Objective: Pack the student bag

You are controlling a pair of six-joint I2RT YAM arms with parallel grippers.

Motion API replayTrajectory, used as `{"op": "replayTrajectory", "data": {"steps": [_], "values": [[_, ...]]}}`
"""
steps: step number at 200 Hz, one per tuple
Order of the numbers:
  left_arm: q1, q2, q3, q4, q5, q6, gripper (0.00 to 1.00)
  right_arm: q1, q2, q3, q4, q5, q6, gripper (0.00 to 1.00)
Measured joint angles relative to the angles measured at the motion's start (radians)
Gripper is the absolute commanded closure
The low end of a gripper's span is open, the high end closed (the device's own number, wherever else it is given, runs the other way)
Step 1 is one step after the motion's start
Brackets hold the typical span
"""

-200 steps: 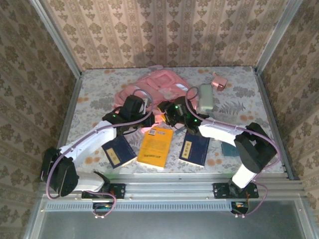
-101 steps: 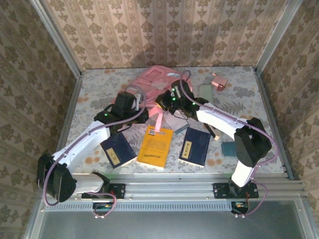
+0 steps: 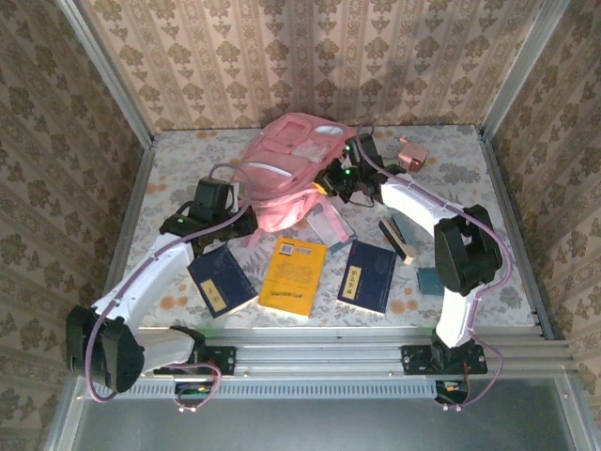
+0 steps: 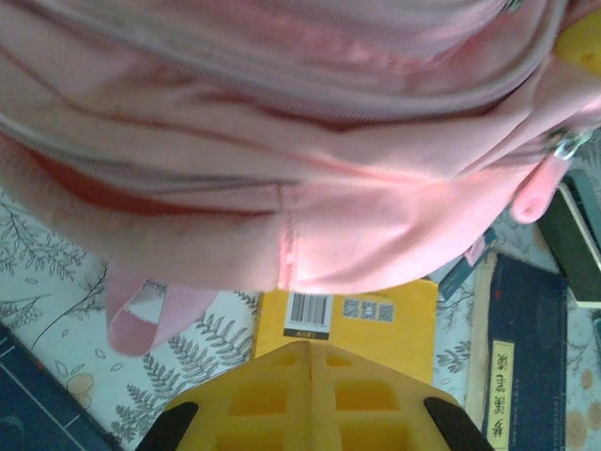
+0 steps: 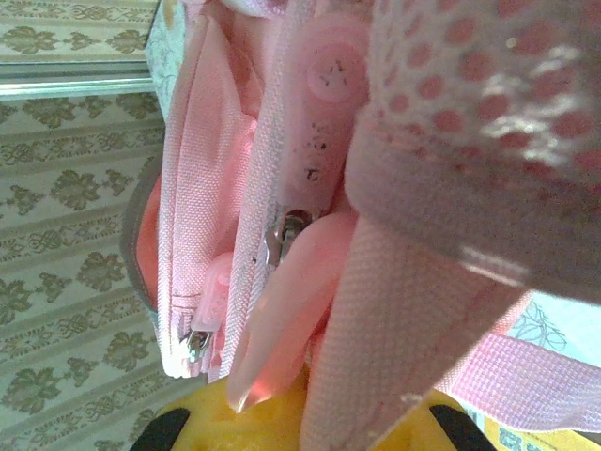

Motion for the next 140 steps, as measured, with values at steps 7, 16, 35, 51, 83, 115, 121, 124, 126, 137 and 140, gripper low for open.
{"op": "replayTrajectory", "data": {"steps": [7,16,35,51,83,115,121,124,126,137,140], "values": [[-0.005,0.003,-0.003,0.0,0.006,0.0,1.0,-0.001,0.002,0.008,0.0,-0.005,-0.004,1.0],[-0.018,0.009,-0.002,-0.001,0.002,0.0,0.93,-0.002,0.002,0.012,0.0,-0.009,-0.006,1.0],[-0.097,0.034,0.034,-0.022,-0.041,0.022,0.73,0.002,0.002,0.012,-0.001,-0.011,-0.006,1.0],[-0.182,0.079,0.111,-0.051,-0.082,0.04,0.64,0.007,0.002,0.012,-0.001,-0.009,-0.006,1.0],[-0.259,0.166,0.256,-0.065,-0.154,0.076,0.57,0.025,-0.002,0.012,0.0,-0.001,-0.006,1.0],[-0.26,0.256,0.33,-0.072,-0.208,0.095,0.54,0.035,-0.012,0.008,0.0,0.003,-0.005,1.0],[-0.26,0.276,0.341,-0.075,-0.214,0.098,0.54,0.037,-0.016,0.005,0.0,0.005,-0.005,1.0],[-0.26,0.283,0.346,-0.077,-0.216,0.098,0.54,0.038,-0.018,0.004,0.0,0.005,-0.005,1.0],[-0.26,0.29,0.349,-0.078,-0.219,0.099,0.53,0.038,-0.02,0.003,0.0,0.005,-0.005,1.0],[-0.26,0.32,0.363,-0.087,-0.227,0.106,0.53,0.042,-0.028,0.0,0.0,0.006,-0.005,1.0],[-0.26,0.327,0.367,-0.09,-0.227,0.107,0.53,0.042,-0.03,-0.001,-0.001,0.006,-0.005,1.0]]}}
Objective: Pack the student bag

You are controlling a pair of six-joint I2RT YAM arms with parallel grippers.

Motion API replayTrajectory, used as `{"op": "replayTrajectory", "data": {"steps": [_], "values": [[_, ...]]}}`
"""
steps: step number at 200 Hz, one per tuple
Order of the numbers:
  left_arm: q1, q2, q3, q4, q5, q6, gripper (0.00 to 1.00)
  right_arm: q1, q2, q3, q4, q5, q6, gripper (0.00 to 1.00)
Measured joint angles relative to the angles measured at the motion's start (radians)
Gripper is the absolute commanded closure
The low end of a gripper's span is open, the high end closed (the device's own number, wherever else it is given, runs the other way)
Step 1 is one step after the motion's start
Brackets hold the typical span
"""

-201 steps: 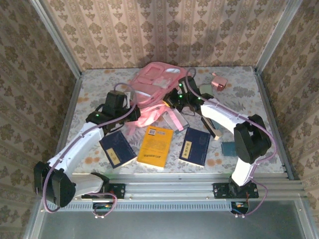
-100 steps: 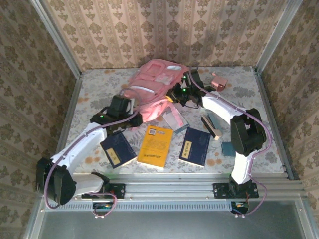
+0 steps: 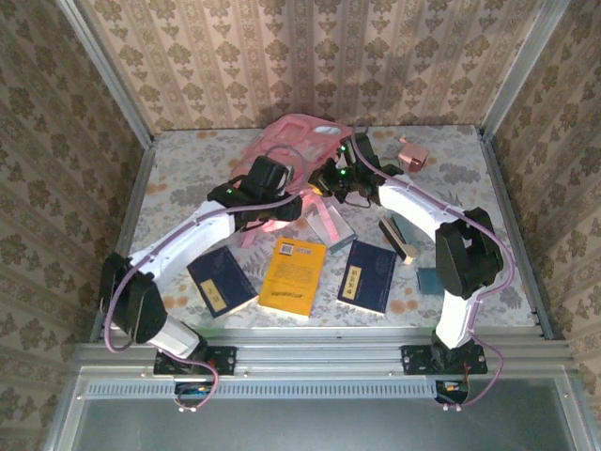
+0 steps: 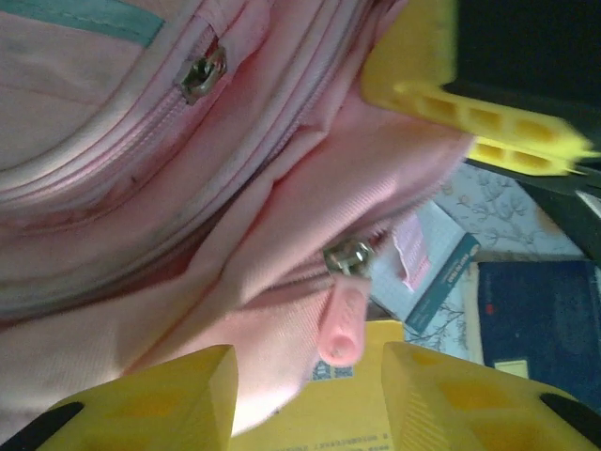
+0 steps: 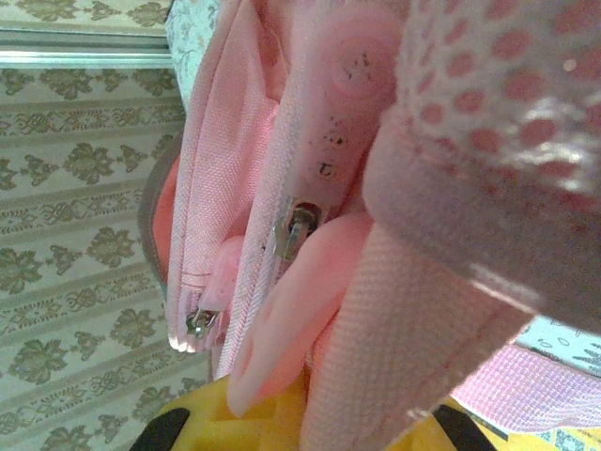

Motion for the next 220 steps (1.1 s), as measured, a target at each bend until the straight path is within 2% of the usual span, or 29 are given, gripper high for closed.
{"op": "replayTrajectory", "data": {"steps": [53,77,96,125,167,220], "values": [[-0.012,0.049,0.049,-0.035,-0.021,0.019,0.52,0.006,-0.015,0.0,0.0,0.017,0.0,1.0],[-0.016,0.074,0.079,-0.054,-0.037,0.027,0.6,0.007,-0.019,0.0,0.0,0.022,0.0,1.0],[-0.018,0.09,0.085,-0.061,-0.05,0.029,0.73,0.009,-0.02,0.0,0.0,0.026,0.0,1.0],[-0.018,0.1,0.085,-0.068,-0.051,0.048,0.88,0.014,-0.02,0.0,-0.01,0.031,-0.001,1.0],[-0.018,0.1,0.085,-0.07,-0.048,0.057,0.96,0.015,-0.021,0.0,-0.019,0.04,-0.017,1.0],[0.018,0.037,0.016,-0.034,0.023,0.056,0.98,0.024,-0.022,0.006,-0.044,0.04,-0.07,1.0]]}}
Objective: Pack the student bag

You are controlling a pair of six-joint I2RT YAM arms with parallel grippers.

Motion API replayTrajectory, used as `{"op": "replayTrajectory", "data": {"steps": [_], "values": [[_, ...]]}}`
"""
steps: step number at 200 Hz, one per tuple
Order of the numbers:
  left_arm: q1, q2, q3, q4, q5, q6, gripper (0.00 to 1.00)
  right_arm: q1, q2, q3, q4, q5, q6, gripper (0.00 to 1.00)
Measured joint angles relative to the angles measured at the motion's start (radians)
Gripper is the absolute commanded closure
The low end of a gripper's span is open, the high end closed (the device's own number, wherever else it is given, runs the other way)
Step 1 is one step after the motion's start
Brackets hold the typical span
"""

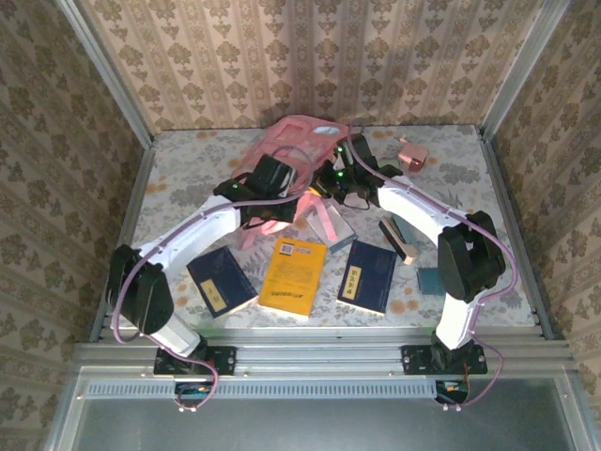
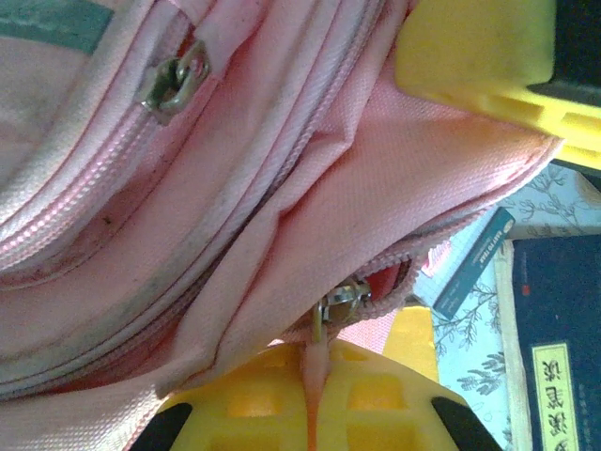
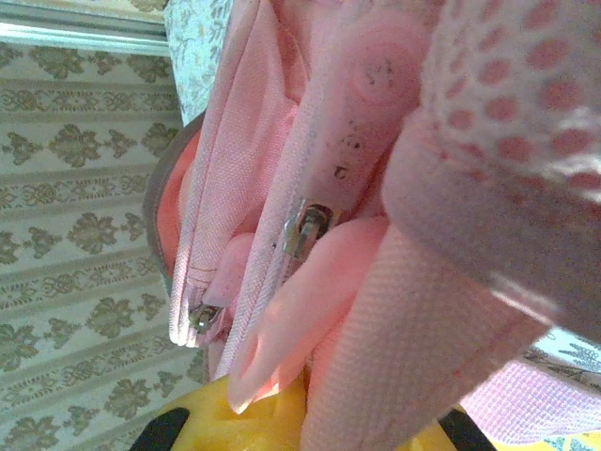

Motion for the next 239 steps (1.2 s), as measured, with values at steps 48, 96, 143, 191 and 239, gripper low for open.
{"op": "replayTrajectory", "data": {"steps": [48,96,143,191,239], "values": [[0.052,-0.09,-0.124,0.096,0.136,-0.012,0.95,0.011,0.0,0.021,-0.04,-0.011,-0.043,1.0],[0.075,-0.107,-0.159,0.14,0.212,-0.031,0.89,0.015,0.0,0.023,-0.045,-0.02,-0.058,1.0],[0.089,-0.107,-0.159,0.141,0.246,-0.046,0.8,0.025,0.0,0.024,-0.045,-0.018,-0.058,1.0],[0.09,-0.107,-0.159,0.145,0.266,-0.069,0.75,0.029,0.0,0.024,-0.045,-0.018,-0.058,1.0],[0.099,-0.107,-0.159,0.145,0.269,-0.085,0.92,0.029,0.0,0.024,-0.044,-0.018,-0.058,1.0]]}}
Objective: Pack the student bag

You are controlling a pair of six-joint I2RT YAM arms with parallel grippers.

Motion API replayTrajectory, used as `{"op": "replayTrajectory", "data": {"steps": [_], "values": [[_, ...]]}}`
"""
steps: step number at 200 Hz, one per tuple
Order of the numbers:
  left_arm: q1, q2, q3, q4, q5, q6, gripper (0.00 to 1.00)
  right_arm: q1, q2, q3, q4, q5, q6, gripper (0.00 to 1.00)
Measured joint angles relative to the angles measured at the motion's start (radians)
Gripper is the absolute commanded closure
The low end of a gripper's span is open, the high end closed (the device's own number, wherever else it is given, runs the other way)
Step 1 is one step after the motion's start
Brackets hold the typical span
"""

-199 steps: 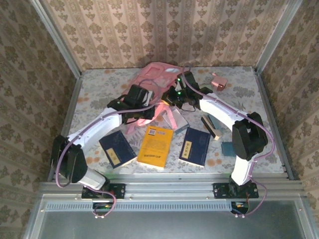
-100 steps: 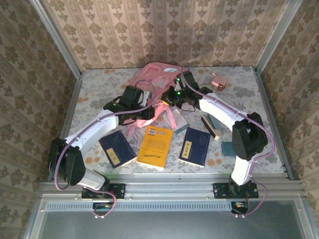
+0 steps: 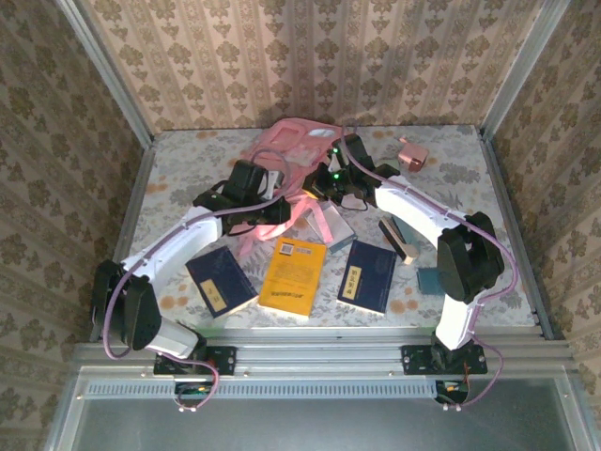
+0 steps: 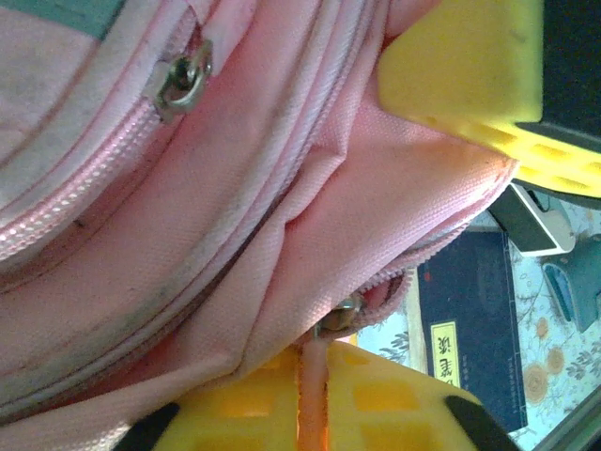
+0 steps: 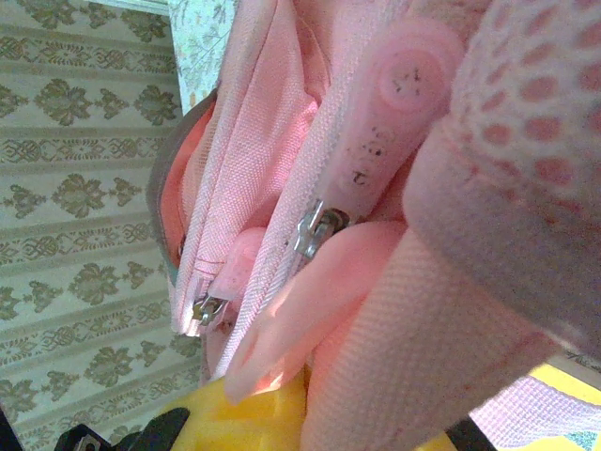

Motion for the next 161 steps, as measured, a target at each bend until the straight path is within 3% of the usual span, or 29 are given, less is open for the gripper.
{"op": "replayTrajectory", "data": {"steps": [28,50,81,110,161], "values": [[0.002,0.0,0.0,0.0,0.0,0.0,0.89,0.0,0.0,0.0,0.0,0.0,0.0,1.0],[0.004,0.0,0.0,0.002,0.005,-0.005,0.79,0.0,0.0,0.0,0.0,0.0,-0.003,1.0],[0.013,-0.008,-0.009,0.015,0.025,-0.014,0.77,0.003,0.0,0.0,0.0,-0.001,-0.003,1.0],[0.021,-0.014,-0.018,0.024,0.039,-0.022,0.79,0.006,0.0,0.0,0.001,-0.001,-0.003,1.0],[0.03,-0.014,-0.024,0.031,0.049,-0.036,0.98,0.007,0.0,0.0,0.001,0.0,-0.004,1.0]]}}
